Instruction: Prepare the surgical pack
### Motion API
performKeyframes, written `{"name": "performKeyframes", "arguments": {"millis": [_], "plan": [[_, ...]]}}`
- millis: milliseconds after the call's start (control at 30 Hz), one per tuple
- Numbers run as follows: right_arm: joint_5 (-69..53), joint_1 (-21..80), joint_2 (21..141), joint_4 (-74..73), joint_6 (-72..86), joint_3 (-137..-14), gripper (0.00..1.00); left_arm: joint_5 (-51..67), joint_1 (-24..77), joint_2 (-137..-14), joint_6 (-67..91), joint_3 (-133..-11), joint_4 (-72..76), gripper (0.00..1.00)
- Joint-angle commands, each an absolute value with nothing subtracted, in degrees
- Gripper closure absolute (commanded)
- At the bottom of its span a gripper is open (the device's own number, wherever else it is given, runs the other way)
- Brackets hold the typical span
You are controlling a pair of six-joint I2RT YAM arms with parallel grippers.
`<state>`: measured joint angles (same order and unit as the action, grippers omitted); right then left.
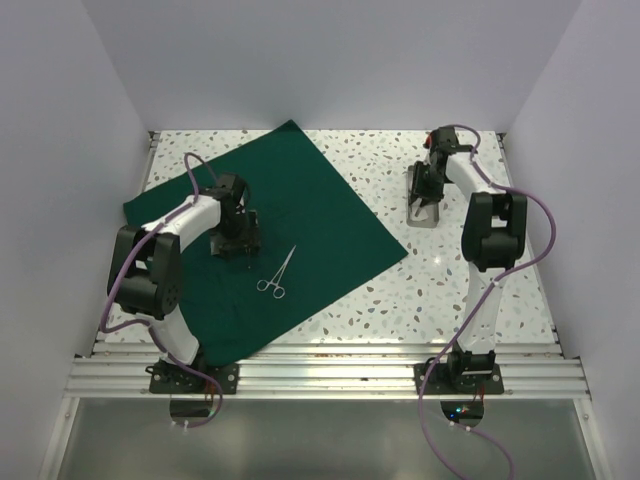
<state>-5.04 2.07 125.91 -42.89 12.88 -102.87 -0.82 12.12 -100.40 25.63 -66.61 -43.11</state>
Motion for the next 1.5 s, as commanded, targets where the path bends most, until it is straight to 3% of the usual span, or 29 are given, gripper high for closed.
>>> {"name": "performKeyframes", "arguments": {"millis": [0,333,433,533,733,1467], "plan": [[-4.83,1.84,120.07,-45.87,15.11,-105.55,0.6,-2.64,12.04,-101.07,24.08,-66.01,-42.89,0.23],[-13.89,7.9,108.57,-46.85,18.99,-98.97,0.54,-1.67,12.13,-105.28,24.52,-66.53,-40.61,0.32],[-13.97,10.8,105.31,-45.97,18.72,-93.36,0.54,-0.88,12.13,-106.95,25.05,-67.67,-39.82,0.39],[-14.15,13.53,103.45,-45.62,18.63,-90.28,0.54,-0.35,12.13,-108.1,25.4,-68.73,-39.73,0.56],[-14.85,17.57,103.09,-44.82,19.07,-88.85,0.53,-0.53,12.13,-107.58,25.66,-68.56,-40.08,0.71],[-16.17,19.51,106.0,-44.38,18.81,-90.09,0.52,-3.43,12.13,-100.81,29.27,-73.92,-44.12,0.62]]}}
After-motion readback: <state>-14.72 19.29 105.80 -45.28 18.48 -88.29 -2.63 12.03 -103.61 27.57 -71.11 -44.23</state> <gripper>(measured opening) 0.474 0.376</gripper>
